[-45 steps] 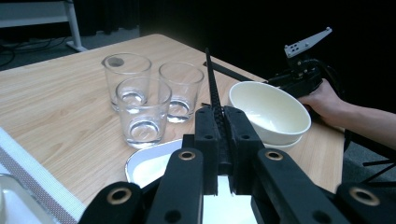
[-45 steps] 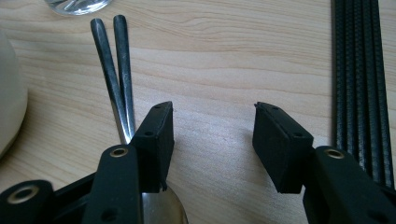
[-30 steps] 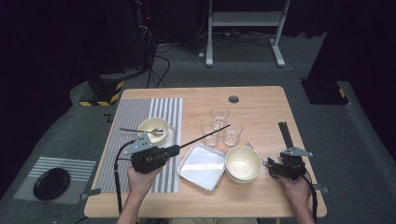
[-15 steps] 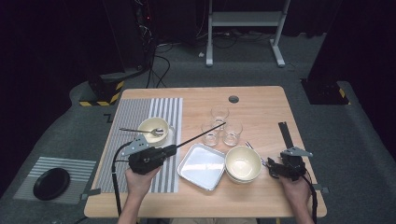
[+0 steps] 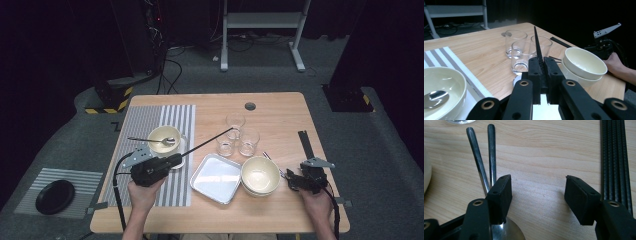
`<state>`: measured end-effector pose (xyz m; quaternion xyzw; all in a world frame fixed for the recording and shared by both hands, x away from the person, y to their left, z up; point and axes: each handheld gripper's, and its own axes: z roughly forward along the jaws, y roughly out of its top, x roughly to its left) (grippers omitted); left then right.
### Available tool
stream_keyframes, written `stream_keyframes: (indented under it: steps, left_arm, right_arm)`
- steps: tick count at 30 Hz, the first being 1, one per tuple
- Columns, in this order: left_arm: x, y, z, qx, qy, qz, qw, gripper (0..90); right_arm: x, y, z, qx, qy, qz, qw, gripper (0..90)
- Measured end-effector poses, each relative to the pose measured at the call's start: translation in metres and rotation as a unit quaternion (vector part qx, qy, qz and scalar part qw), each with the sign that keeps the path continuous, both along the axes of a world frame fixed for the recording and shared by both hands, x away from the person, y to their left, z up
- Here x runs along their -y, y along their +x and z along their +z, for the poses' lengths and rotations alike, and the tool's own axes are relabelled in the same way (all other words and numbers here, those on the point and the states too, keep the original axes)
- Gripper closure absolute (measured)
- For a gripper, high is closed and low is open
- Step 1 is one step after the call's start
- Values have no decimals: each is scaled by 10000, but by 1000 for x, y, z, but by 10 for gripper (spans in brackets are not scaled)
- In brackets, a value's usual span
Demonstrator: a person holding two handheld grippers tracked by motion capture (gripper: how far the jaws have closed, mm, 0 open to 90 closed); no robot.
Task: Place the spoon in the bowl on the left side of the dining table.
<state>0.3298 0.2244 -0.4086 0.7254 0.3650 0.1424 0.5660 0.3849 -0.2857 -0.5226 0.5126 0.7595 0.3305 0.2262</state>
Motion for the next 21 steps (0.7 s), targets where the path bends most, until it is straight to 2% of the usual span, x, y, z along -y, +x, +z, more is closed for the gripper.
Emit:
stream_keyframes:
  steps: [5, 6, 7, 9, 11, 12, 13, 18, 21]
  left_arm:
    - [-3, 1, -1, 1, 10, 61, 10000, 844]
    - [-5, 2, -1, 81, 128, -7, 9999, 844]
    - [-3, 0, -2, -29, 9, 92, 10000, 844]
    - [-4, 1, -3, -25, 12, 102, 9999, 844]
    - [-5, 2, -4, 45, 148, 43, 9999, 844]
    - [-4, 1, -4, -10, 85, 114, 9999, 845]
    - [-5, 1, -5, -4, 130, 86, 9999, 844]
    - [-4, 1, -6, -60, 58, 160, 9998, 844]
    - [-6, 1, -6, -67, 105, 179, 9998, 844]
  right_arm:
    - [0, 0, 0, 1, -2, 0, 10000, 390]
    - [0, 0, 0, 1, -1, -1, 10000, 390]
    - [0, 0, 0, 1, -1, 0, 10000, 390]
    - [0, 0, 0, 8, -6, 0, 10000, 389]
    - [0, 0, 0, -2, 2, -5, 10000, 389]
    - [0, 0, 0, -1, -1, -3, 10000, 389]
    - [0, 0, 0, 6, -5, 0, 10000, 389]
    - [1, 0, 0, 27, -17, 22, 10000, 389]
    - [1, 0, 0, 30, -22, 28, 10000, 389]
